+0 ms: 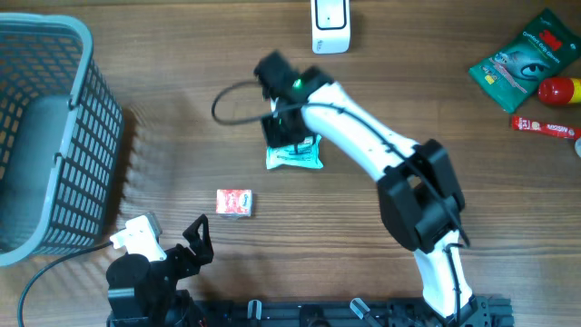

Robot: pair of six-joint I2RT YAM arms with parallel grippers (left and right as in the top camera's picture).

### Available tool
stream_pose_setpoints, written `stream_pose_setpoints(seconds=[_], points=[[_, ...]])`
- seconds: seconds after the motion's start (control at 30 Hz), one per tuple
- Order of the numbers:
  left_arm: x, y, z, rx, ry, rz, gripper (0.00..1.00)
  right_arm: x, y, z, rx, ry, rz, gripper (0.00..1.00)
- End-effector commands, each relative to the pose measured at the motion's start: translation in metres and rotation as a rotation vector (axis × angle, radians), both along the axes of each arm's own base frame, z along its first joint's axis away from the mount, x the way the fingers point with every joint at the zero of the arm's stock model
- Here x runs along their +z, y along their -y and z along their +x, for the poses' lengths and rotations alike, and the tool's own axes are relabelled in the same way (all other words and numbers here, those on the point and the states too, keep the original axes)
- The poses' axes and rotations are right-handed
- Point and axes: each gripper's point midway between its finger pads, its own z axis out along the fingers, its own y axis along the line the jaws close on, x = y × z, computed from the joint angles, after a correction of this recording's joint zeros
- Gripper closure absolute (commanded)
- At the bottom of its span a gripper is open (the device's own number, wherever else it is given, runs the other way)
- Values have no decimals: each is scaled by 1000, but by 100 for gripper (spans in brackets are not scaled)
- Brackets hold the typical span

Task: Scan the item barcode

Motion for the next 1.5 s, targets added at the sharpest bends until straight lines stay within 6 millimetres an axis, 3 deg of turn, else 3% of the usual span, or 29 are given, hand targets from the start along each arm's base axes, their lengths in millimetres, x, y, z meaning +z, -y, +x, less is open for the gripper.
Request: stream_pose_setpoints(seconds=[0.0,0.13,0.27,0.37,0.4,0.43,0.5,0.53,0.63,0.73,0.8,0.87,0.93,1.07,1.1,1.23,1.37,1.47], points=[[2,3,0,-10,10,-11,0,-56,23,-18,-91,-63,-106,89],[2,3,0,-11,10,-11,0,-68,32,-7,-111,-26,-119,89],[2,3,0,-10,10,-11,0,-43,29,8,-93,-6,-100,91],[2,3,0,-10,10,-11,0,-12,25,21,-80,38,-107,70],[2,3,0,-10,10,-11,0,1,24,28,-84,62,-110,54],[2,3,0,-10,10,-11,0,13,23,33,-89,82,-111,45],[2,3,0,-10,10,-11,0,34,24,40,-108,108,-119,42],[2,3,0,-10,10,-11,0,41,25,40,-124,110,-121,44],[2,3,0,-11,10,-11,0,40,33,32,-196,69,-150,71],[2,3,0,-10,10,-11,0,28,59,31,-313,92,-268,74],[2,3,0,-11,10,-11,0,27,83,43,-418,174,-362,72],[2,3,0,-10,10,-11,0,30,94,61,-478,248,-377,81],[2,3,0,-10,10,-11,0,31,92,81,-471,278,-310,91],[2,3,0,-10,10,-11,0,15,94,100,-462,218,-191,95],[2,3,0,-10,10,-11,0,0,98,98,-469,152,-164,96],[2,3,0,-10,10,-11,0,-21,96,92,-394,76,-143,96],[2,3,0,-10,10,-11,0,-31,75,75,-223,0,-77,96],[2,3,0,-10,10,-11,0,-36,73,66,-183,-29,-92,96]])
